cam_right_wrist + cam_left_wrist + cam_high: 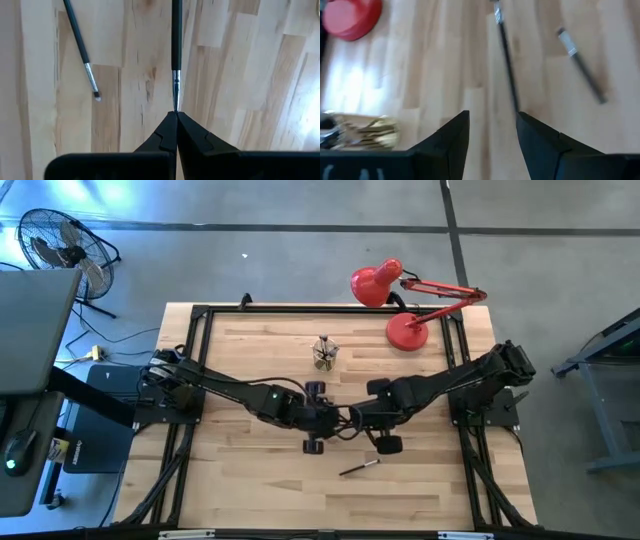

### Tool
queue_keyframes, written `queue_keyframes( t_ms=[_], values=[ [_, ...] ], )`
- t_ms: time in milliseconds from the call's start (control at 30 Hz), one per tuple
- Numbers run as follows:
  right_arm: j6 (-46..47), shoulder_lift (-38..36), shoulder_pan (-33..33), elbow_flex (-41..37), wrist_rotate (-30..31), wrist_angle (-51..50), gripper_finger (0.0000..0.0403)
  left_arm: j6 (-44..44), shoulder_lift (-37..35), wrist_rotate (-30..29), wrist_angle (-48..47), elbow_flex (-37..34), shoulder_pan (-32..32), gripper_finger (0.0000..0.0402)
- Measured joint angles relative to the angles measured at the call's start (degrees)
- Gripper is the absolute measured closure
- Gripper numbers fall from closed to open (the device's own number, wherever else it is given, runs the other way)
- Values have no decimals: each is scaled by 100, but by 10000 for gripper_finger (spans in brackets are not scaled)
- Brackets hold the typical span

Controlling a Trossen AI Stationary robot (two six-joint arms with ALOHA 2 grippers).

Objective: Pick & Place Makeup Brushes
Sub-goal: Put the eyeshadow brush into the makeup brush holder

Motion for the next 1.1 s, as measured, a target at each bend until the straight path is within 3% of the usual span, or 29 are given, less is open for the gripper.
queue_keyframes(
  t_ms=[267, 500, 633, 833, 933, 1100],
  values=[
    [29, 0, 0, 2, -165, -224, 403, 42, 0, -647, -687, 0, -2, 243],
    [185, -109, 38, -68, -347, -499, 403, -461, 0, -709, -1223, 2, -121, 243],
    [566, -606, 88, -695, -273, -218, 403, -773, 0, -847, -1612, 2, -201, 243],
    [1467, -1568, 202, -1972, -452, 660, 403, -936, 0, -969, -1303, 0, -342, 243],
    [1875, -1943, 185, -2340, -727, 950, 403, -404, 0, -988, -790, 0, -392, 243],
    [2414, -2259, -47, -2431, -1275, 1044, 403, 1304, 118, -1288, 166, 4, -415, 243]
  ],
)
